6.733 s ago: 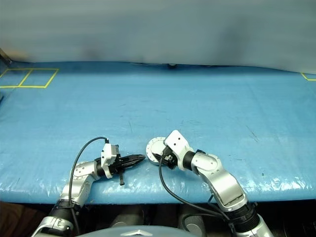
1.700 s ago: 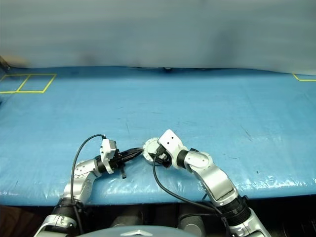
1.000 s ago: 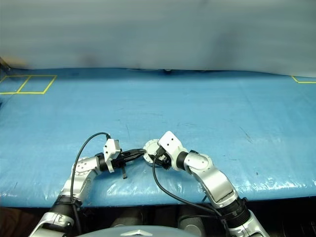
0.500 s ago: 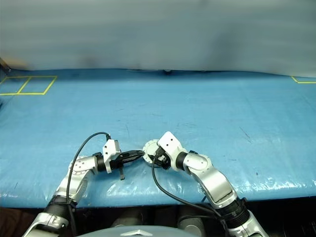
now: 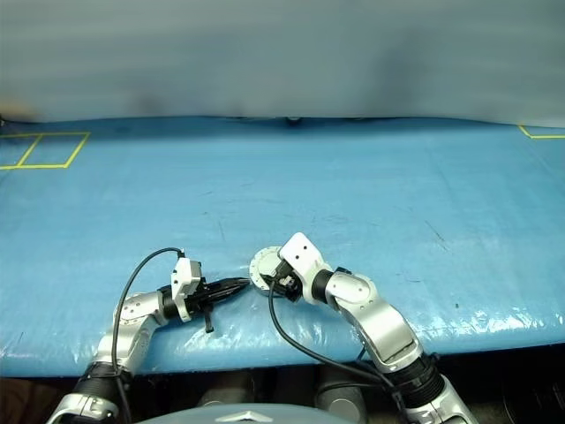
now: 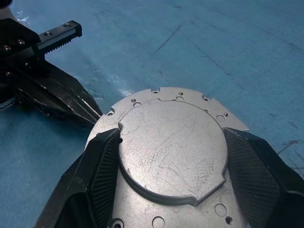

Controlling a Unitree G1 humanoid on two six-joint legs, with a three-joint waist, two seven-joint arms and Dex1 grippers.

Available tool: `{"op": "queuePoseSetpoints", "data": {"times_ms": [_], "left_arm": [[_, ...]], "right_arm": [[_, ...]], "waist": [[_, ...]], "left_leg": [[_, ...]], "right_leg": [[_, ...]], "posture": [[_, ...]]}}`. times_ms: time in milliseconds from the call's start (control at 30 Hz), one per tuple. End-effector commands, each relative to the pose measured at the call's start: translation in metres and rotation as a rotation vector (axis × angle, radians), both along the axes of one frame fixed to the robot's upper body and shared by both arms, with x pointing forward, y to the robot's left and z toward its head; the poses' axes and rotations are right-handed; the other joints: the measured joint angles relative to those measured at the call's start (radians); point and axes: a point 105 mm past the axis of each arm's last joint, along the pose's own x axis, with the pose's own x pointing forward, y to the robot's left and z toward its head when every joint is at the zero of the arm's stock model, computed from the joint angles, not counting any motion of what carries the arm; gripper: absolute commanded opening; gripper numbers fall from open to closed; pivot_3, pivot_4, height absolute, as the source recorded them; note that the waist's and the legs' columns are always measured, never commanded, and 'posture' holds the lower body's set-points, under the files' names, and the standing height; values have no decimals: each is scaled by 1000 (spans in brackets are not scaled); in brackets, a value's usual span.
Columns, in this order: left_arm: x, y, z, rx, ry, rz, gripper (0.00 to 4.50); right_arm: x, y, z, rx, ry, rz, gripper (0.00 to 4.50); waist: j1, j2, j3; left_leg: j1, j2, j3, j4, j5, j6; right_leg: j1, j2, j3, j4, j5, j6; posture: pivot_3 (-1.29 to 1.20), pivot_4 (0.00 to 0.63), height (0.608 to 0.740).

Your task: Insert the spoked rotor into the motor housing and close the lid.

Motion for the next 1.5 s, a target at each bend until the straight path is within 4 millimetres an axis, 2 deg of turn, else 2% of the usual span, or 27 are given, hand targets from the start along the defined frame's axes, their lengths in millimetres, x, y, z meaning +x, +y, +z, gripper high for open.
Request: {"op": "queuePoseSetpoints", "data": {"times_ms": [33, 433, 567, 667, 900, 1200, 1400, 1500], "left_arm": [[0, -6, 1, 19, -25, -37, 0], [-2, -19, -5, 21, -36, -62, 0], [-3, -20, -4, 3, -42, -55, 0], [-2, -20, -1, -18, -53, -45, 0], [3, -21, 4, -40, -80, -25, 0], [4, -21, 1, -30, -80, -20, 0], [4, -21, 0, -26, -78, -15, 0], [4, -21, -1, -23, -78, -14, 0]], "right_arm": [[1, -18, -33, -84, 112, -78, 3013], [5, -15, -12, -131, 10, -52, 3013], [3, -13, -5, -154, -28, -36, 3013], [2, -13, -5, -164, -26, -32, 3013], [-2, -10, -8, -125, 26, -31, 3013], [-9, 0, 11, 14, 55, 4, 3013], [-11, 1, 11, 7, 49, 24, 3013], [-5, -2, 9, -23, 25, -4, 3013]], "waist": [[0, 0, 2], [7, 3, 12], [16, 3, 12], [25, 3, 12], [29, 3, 12], [30, 3, 12], [30, 3, 12], [31, 3, 12]], "left_leg": [[0, 0, 0, 0, 0, 0], [-2, 0, 0, 1, 0, 0], [-5, 0, 0, 2, 0, 0], [-10, -1, 0, 2, 0, 0], [-10, -2, 0, 3, -1, 0], [-10, -2, 0, 3, -2, 0], [-10, -3, 0, 4, -2, 1], [-10, -3, 0, 4, -2, 1]], "right_leg": [[0, 0, 0, 0, 0, 0], [-1, 0, -1, -1, 0, 0], [-7, -1, -3, -1, 1, 1], [-12, -1, -4, -1, 6, 8], [-12, -1, -4, -1, 6, 8], [-12, -1, -5, -1, 6, 8], [-11, -1, -5, -1, 6, 8], [-11, -1, -5, -1, 6, 8]], "posture": [[0, 150, 740], [0, 150, 740], [0, 150, 740], [0, 150, 740], [0, 150, 740], [0, 150, 740], [0, 150, 740], [0, 150, 740]]}}
